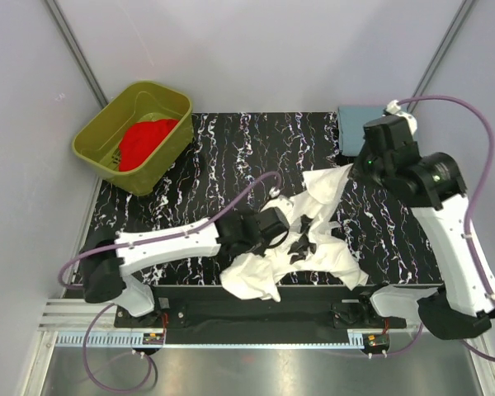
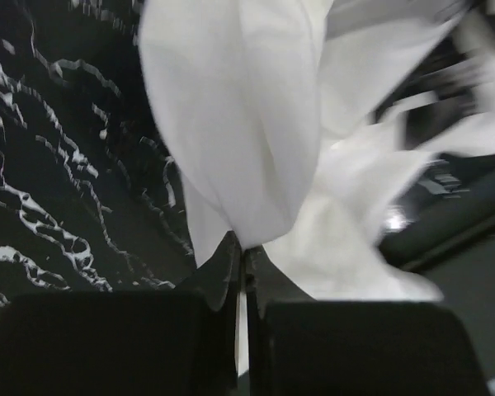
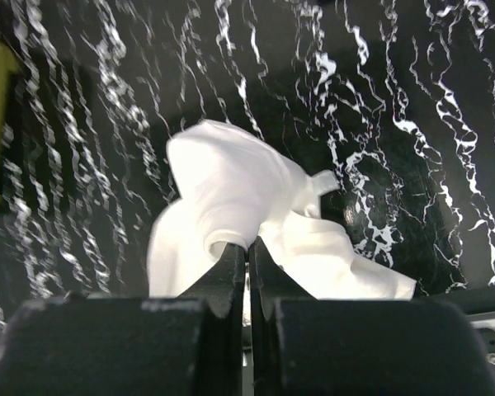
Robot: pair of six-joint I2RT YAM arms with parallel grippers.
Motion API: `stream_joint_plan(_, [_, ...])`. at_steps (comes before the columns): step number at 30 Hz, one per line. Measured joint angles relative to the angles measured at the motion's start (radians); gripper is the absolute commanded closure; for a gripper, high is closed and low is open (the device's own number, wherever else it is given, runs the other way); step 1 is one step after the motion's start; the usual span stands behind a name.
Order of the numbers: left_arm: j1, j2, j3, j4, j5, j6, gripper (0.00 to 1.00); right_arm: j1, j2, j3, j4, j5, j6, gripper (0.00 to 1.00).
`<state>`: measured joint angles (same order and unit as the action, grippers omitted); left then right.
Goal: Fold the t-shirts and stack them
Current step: Flatten the tshirt out
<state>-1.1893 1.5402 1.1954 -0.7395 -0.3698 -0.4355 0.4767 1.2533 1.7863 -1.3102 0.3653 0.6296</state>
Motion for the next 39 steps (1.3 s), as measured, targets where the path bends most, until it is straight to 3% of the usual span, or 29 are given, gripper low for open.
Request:
stream_joint_plan(3, [-0.039, -0.095, 0.152, -0.030, 0.038, -0.066, 1.00, 0.000, -0.048, 0.065, -0.026, 0.026, 0.040, 1.00])
stream_joint_plan(6, [0.006, -0.253, 0.168, -0.012, 0.113, -0.141, 1.00, 0.000, -0.101, 0.117, -0.027, 0.037, 0.066, 1.00])
stream_joint_plan(10, [0.240, -0.410, 0.006, 0.028, 0.256, -0.191, 1.00, 0.000, -0.159, 0.129, -0.023, 0.030, 0.067, 1.00])
stream_joint_plan(14, [0.481, -0.309, -0.108, 0.042, 0.415, -0.176, 0.97, 0.000, -0.158, 0.058, 0.047, 0.001, 0.059, 1.00])
stream_joint_plan(15, [0.533, -0.232, -0.110, 0.047, 0.449, -0.162, 0.92, 0.000, -0.132, 0.034, 0.083, -0.001, 0.054, 1.00])
stream_joint_plan(16, [0.579, -0.145, -0.108, 0.066, 0.476, -0.147, 0.73, 0.000, -0.107, 0.020, 0.109, -0.001, 0.050, 1.00])
stream_joint_plan(19, [0.693, 0.104, -0.062, 0.078, 0.495, -0.099, 0.42, -0.002, 0.027, 0.002, 0.201, 0.001, 0.026, 1.00])
stream_joint_plan(22, [0.748, 0.221, 0.011, 0.007, 0.416, -0.066, 0.38, -0.007, 0.174, 0.005, 0.276, -0.008, 0.003, 1.00])
stream_joint_plan(25, [0.713, 0.212, 0.143, -0.073, 0.288, -0.007, 0.40, -0.010, 0.287, 0.005, 0.315, -0.039, -0.015, 1.00])
stream_joint_plan(27, [0.636, 0.156, 0.203, -0.044, 0.236, 0.048, 0.42, -0.011, 0.326, 0.005, 0.330, -0.058, -0.024, 1.00])
stream_joint_plan(29, [0.509, 0.056, 0.201, 0.018, 0.216, 0.088, 0.53, -0.012, 0.338, 0.004, 0.346, -0.076, -0.031, 1.00])
stream_joint_plan(33, [0.317, -0.109, 0.094, 0.162, 0.270, 0.103, 0.63, -0.024, 0.333, -0.003, 0.391, -0.105, -0.037, 1.00])
stream_joint_plan(36, [0.282, -0.114, -0.003, 0.232, 0.255, 0.107, 0.63, -0.041, 0.328, -0.029, 0.421, -0.125, -0.042, 1.00])
stream_joint_plan(39, [0.245, -0.038, -0.082, 0.281, 0.205, 0.124, 0.56, -0.063, 0.322, -0.066, 0.435, -0.141, -0.048, 1.00])
